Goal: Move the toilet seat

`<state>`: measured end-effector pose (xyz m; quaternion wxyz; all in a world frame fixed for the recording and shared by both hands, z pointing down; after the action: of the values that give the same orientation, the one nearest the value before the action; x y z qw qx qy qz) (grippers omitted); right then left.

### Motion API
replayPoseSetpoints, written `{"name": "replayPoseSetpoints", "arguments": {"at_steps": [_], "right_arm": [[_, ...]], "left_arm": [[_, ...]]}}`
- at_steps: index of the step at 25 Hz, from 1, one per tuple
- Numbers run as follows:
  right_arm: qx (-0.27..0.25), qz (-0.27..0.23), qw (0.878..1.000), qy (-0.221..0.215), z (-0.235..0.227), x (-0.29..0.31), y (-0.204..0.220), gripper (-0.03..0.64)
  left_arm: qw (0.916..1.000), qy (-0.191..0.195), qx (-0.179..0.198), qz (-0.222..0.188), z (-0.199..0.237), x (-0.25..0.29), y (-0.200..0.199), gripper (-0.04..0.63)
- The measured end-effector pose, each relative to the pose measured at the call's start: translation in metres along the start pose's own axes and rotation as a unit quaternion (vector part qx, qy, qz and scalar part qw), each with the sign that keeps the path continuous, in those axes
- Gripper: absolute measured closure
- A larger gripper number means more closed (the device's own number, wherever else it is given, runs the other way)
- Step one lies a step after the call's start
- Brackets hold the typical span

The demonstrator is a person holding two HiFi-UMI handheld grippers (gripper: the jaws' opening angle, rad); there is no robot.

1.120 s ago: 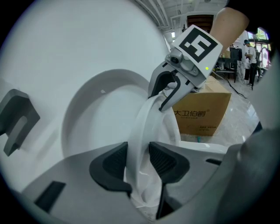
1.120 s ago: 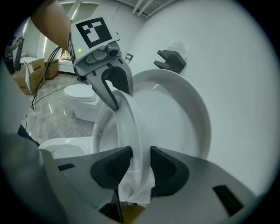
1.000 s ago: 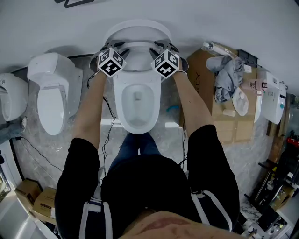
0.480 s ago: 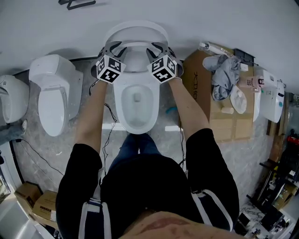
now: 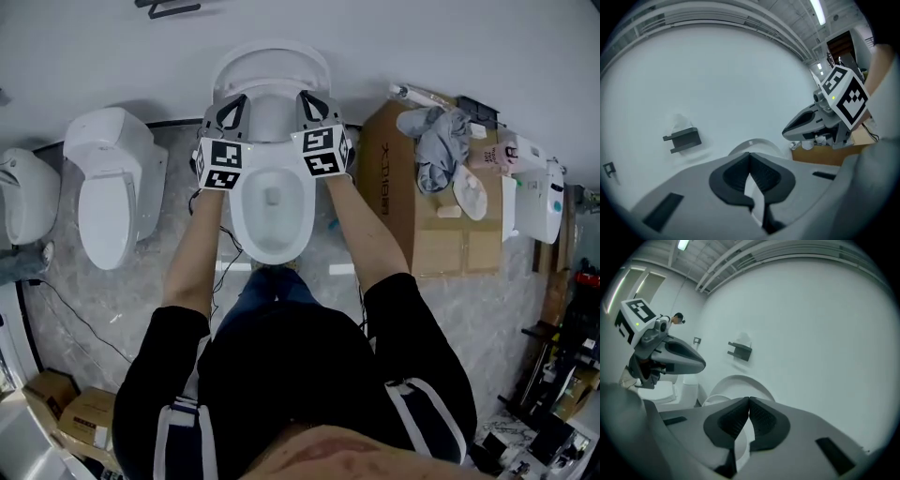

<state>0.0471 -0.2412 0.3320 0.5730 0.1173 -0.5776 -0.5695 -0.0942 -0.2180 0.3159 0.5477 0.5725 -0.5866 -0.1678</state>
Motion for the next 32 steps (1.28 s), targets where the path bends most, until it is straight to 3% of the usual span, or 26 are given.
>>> {"name": "replayPoseSetpoints", "arguments": {"at_steps": [10, 16, 24, 32], "right_arm": [[0.083, -0.09, 0.992, 0.019, 0.029, -0.115, 0.003, 0.594], [0.107, -0.113, 0.987, 0.034, 0.045, -0.175, 0.012, 0.594], [0.128, -0.122, 0.984, 0.03, 0.067, -0.205, 0.025, 0.595], [0.106, -0.138, 0.984, 0.026, 0.076, -0.213, 0.024, 0.595]], "left_arm": [[0.996, -0.021, -0.063, -0.06, -0.031, -0.108, -0.005, 0.589], [0.9933, -0.039, -0.069, -0.083, -0.049, -0.169, -0.008, 0.589], [0.9915, -0.046, -0.075, -0.096, -0.064, -0.199, 0.001, 0.589], [0.9909, -0.04, -0.083, -0.098, -0.069, -0.205, 0.005, 0.589]]}}
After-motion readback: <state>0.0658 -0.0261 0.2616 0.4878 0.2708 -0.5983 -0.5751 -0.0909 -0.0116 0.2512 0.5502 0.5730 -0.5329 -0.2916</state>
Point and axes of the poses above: the fingertips, and each gripper's own axes: x forward along the fingers, z to its left, y out of its underside, the point moved 4 cm from there along -x, backward along the fingers, and after that the axes turned 13 degrees about z, right-handed, at the moved point
